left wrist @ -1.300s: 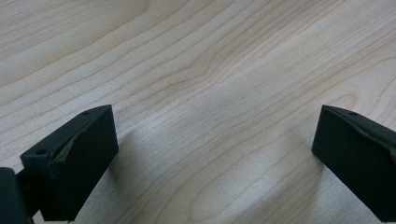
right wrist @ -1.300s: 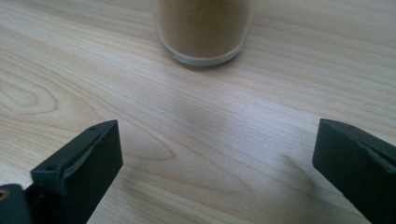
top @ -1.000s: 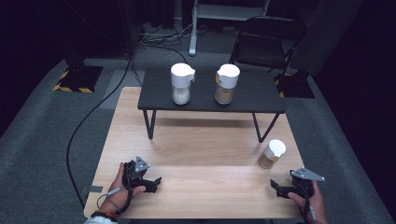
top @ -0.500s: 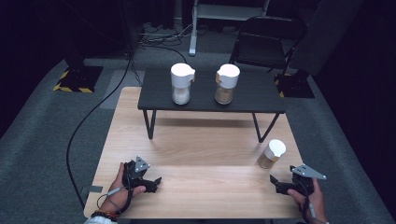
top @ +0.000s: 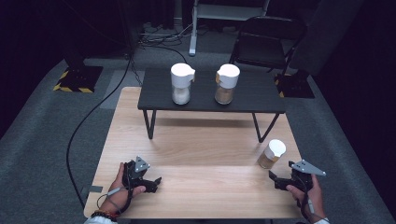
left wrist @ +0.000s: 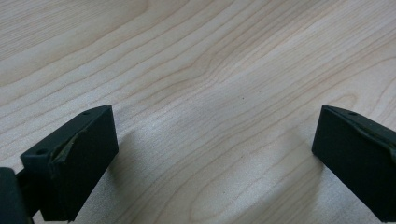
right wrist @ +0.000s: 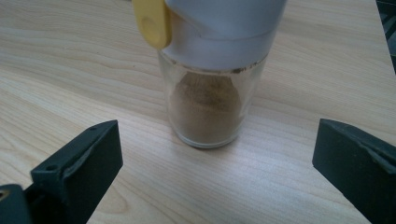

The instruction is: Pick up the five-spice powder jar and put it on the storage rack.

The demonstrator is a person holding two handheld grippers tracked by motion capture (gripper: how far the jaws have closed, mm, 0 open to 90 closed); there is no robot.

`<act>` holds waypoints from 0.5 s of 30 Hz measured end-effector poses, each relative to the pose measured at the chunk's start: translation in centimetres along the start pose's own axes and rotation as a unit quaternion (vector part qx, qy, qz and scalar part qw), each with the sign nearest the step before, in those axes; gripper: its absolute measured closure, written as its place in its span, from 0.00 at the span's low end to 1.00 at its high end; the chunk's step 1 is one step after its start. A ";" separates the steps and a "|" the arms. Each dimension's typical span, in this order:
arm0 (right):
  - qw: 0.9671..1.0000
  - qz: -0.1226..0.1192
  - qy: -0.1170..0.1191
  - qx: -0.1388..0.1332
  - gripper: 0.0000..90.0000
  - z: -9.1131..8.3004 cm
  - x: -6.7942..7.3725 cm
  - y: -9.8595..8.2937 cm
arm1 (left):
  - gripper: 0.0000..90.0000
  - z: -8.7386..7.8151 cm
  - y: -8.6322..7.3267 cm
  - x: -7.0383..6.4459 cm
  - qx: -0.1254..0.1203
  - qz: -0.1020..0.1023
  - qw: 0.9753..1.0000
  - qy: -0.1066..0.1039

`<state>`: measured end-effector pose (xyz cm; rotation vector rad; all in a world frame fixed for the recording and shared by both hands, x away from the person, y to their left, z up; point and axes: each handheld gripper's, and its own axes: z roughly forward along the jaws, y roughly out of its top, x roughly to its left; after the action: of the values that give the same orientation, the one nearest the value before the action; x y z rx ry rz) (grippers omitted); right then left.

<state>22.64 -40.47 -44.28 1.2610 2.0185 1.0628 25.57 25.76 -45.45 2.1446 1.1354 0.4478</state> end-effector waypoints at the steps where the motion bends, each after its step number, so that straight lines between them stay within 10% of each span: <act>1: 1.000 0.000 0.001 -0.001 0.01 0.1 0.0 0.1 | 0.00 0.0 0.0 0.0 0.000 0.000 1.000 0.000; 15: 1.000 0.005 0.010 -0.010 0.01 1.0 -0.2 0.8 | 0.00 0.0 0.0 0.0 0.000 0.000 1.000 0.000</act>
<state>23.87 -40.16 -44.15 1.2565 2.0139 1.1026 25.57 25.76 -45.43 2.1449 1.1360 0.4470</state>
